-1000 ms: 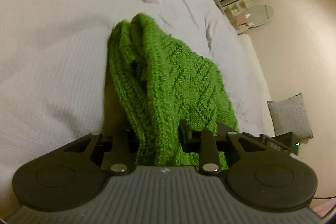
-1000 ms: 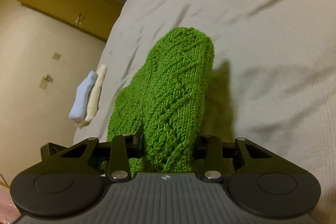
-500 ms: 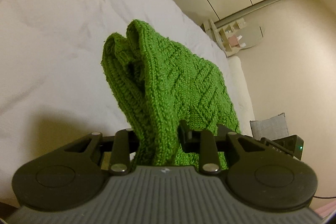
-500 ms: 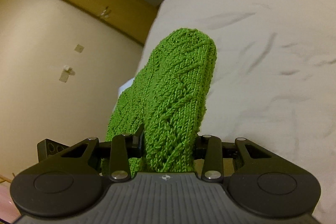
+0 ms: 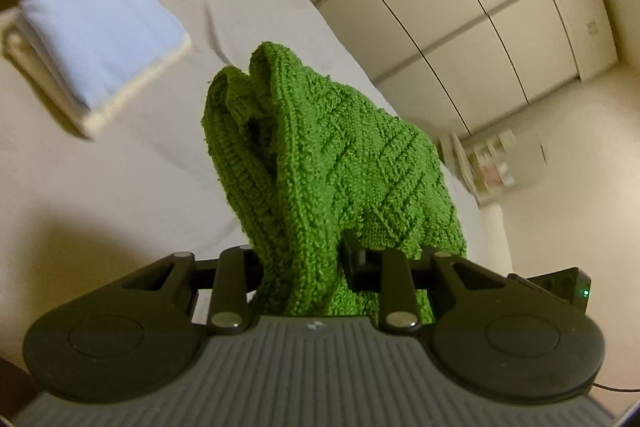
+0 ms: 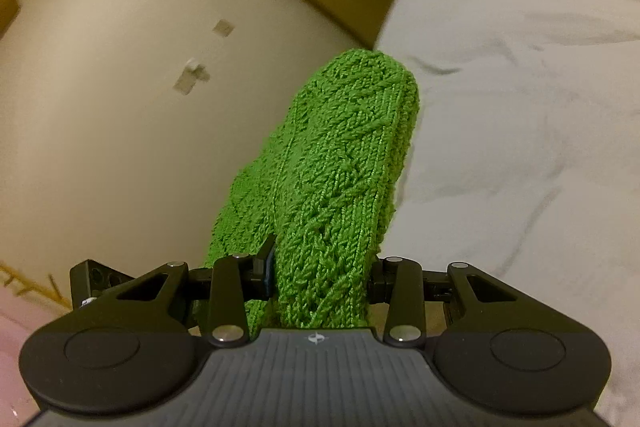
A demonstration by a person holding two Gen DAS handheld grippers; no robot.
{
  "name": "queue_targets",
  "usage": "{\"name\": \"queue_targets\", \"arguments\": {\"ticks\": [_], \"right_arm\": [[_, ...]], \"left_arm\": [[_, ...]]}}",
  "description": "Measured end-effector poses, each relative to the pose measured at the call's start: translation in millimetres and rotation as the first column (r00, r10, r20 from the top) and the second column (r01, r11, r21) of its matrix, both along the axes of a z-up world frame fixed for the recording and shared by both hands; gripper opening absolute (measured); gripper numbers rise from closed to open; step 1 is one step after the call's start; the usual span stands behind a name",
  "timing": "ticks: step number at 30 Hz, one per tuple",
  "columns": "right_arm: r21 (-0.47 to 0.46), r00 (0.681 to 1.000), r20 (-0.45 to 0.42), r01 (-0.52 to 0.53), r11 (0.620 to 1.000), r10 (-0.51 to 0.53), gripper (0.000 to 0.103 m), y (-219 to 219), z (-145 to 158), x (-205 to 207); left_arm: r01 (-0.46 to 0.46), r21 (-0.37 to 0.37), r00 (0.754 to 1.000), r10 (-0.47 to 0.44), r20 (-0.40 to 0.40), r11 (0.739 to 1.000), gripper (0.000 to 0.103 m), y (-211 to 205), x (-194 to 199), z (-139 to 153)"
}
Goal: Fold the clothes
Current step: 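Lift the folded vest with both grippers and carry it to the towel stack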
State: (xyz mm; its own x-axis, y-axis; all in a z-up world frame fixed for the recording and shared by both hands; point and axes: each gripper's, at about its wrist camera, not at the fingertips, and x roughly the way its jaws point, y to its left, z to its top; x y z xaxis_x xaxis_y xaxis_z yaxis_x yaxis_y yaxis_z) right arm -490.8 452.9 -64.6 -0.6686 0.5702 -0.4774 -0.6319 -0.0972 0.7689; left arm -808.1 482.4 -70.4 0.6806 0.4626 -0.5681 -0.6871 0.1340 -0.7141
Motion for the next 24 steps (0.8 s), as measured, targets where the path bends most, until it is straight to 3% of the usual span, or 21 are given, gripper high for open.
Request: {"name": "queue_targets", "arguments": {"ticks": [4,8,13,18,24], "right_arm": [[-0.009,0.999,-0.012,-0.033,0.999,0.033,0.038,40.5,-2.3,-26.9],[-0.021,1.000,-0.020,-0.024,0.999,0.024,0.038,82.8,-12.3,-59.6],[-0.056,0.997,-0.029,0.066,0.996,-0.068,0.038,136.0,-41.8,-110.3],[-0.090,0.988,-0.025,0.147,0.985,-0.150,0.038,192.5,-66.4,-152.4],[-0.115,0.971,-0.017,0.233,0.966,-0.237,0.038,261.5,-98.4,-197.1]], "left_arm": [[-0.042,-0.004,0.999,0.042,-0.025,0.999,0.025,32.3,-31.3,1.9],[-0.025,-0.012,0.999,0.024,-0.044,1.000,0.025,79.7,-60.2,-5.9],[0.062,-0.042,0.996,-0.065,-0.064,0.997,0.025,161.0,-95.1,-29.0],[0.190,-0.069,0.974,-0.196,-0.111,0.979,0.025,249.7,-121.6,-52.2],[0.261,-0.048,0.956,-0.265,-0.127,0.964,0.025,341.9,-139.0,-73.9]]}}
